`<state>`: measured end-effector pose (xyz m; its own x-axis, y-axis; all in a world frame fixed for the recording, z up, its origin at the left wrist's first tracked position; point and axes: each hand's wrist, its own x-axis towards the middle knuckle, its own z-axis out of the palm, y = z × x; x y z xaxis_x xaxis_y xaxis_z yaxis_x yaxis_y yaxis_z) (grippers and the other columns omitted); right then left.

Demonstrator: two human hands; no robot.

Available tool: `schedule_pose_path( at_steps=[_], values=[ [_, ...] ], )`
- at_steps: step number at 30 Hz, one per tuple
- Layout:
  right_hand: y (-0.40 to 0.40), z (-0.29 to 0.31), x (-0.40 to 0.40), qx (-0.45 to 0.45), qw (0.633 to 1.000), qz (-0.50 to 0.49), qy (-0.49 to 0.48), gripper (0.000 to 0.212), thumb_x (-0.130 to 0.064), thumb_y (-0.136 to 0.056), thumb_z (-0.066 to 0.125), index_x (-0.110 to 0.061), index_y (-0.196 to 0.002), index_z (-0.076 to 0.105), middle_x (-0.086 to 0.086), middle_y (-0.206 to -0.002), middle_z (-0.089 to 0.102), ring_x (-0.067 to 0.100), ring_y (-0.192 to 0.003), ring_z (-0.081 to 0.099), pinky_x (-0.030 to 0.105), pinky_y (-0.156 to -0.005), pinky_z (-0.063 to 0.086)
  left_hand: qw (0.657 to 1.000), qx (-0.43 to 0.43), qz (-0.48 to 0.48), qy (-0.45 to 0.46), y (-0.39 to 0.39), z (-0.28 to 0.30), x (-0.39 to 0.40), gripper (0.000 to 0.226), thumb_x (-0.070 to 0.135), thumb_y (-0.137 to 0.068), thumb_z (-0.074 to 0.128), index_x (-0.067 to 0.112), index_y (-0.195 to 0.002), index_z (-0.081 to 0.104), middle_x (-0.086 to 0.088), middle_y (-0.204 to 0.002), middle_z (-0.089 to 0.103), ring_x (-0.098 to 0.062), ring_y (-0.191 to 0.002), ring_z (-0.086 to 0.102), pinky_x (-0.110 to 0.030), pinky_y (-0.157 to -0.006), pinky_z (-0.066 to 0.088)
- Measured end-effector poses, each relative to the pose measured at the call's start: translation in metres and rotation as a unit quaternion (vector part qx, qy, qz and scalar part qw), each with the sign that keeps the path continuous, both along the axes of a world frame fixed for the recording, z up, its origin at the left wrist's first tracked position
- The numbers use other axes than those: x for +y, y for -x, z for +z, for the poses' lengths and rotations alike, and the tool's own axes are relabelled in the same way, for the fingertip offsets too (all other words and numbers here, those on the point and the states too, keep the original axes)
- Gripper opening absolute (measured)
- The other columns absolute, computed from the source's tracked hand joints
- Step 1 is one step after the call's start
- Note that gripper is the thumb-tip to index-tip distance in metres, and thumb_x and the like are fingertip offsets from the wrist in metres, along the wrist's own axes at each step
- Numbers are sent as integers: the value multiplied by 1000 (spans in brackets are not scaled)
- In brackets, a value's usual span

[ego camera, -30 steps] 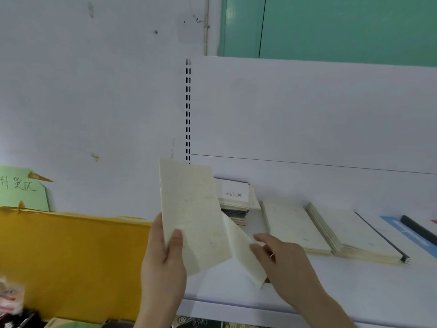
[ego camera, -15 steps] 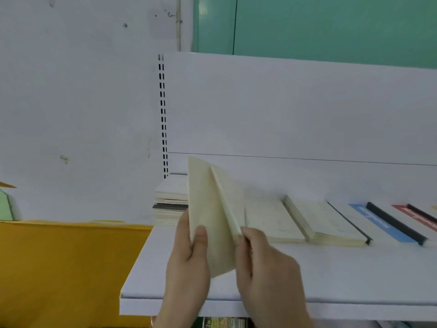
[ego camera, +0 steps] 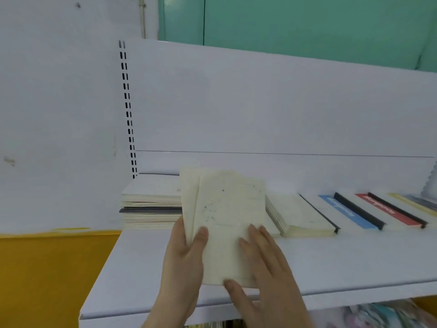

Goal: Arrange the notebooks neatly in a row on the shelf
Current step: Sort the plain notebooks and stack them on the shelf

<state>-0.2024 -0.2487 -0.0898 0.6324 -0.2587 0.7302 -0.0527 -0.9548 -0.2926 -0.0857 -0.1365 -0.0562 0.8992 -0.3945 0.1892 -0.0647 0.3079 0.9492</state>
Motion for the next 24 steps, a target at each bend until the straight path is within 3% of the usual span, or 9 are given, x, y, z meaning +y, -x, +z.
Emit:
schedule_pose_path(
  at_steps=[3,5,8,10,13,17,20,22,24],
  values=[
    [17,0,-24,57,992,-84,-79,94,-93,-60,42,-55,-143,21,-29,-155,3,-10,-139,14,27,-103,39,1000,13,-21,-6,-2,-2,-19,24,16,-102,51,31,-118,62,7,-110,73,-20,-106,67,-50,-93,55],
    [25,-2,-43,77,991,-68,-80,92,-92,-61,43,-52,-142,27,-33,-150,14,-23,-128,16,10,-93,34,999,7,-41,-33,0,-2,-35,26,17,-104,48,33,-119,61,11,-108,73,-15,-104,67,-45,-92,55],
    [26,-1,-77,113,983,-61,-130,97,-91,-58,50,-40,-140,42,-27,-146,28,-15,-125,32,14,-97,39,995,-24,-73,-70,1,0,-59,34,17,-105,42,43,-123,55,17,-114,69,-7,-107,65,-36,-91,53],
    [24,7,-97,131,977,-34,-164,90,-72,-61,70,-36,-138,45,-29,-144,27,-19,-122,31,9,-103,31,993,-38,-54,-93,-4,0,-80,34,16,-105,41,44,-122,51,19,-114,66,-1,-104,62,-28,-85,51],
    [10,19,-132,132,978,-8,-163,68,-41,-72,81,-38,-131,47,-37,-136,26,-33,-114,23,-7,-89,19,984,-70,-3,-164,-15,1,-115,31,16,-104,40,36,-126,48,18,-113,61,0,-100,58,-23,-76,48],
    [-17,26,-171,154,979,16,-132,56,-42,-74,78,-35,-124,56,-37,-128,36,-13,-115,41,4,-89,35,945,-127,41,-297,-44,-11,-153,30,17,-101,41,22,-128,52,2,-117,63,-18,-104,59,-31,-84,46],
    [-34,15,-192,192,974,34,-115,60,-47,-75,75,-31,-129,56,-29,-130,39,-4,-116,44,20,-96,42,875,-192,94,-435,-61,-25,-169,35,24,-98,42,14,-131,51,-8,-117,62,-28,-109,55,-38,-92,45],
    [-43,10,-201,203,973,47,-93,59,-46,-76,74,-30,-130,57,-25,-132,40,2,-117,43,24,-98,41,832,-216,127,-495,-67,-30,-177,39,28,-98,40,13,-133,51,-11,-119,58,-31,-112,50,-39,-95,42],
    [-49,8,-206,227,973,30,-25,59,-55,-79,67,-30,-131,54,-19,-135,41,9,-117,40,26,-100,36,813,-210,134,-526,-73,-35,-180,37,30,-97,41,15,-128,54,-11,-124,54,-33,-117,46,-39,-97,40]
  ],
)
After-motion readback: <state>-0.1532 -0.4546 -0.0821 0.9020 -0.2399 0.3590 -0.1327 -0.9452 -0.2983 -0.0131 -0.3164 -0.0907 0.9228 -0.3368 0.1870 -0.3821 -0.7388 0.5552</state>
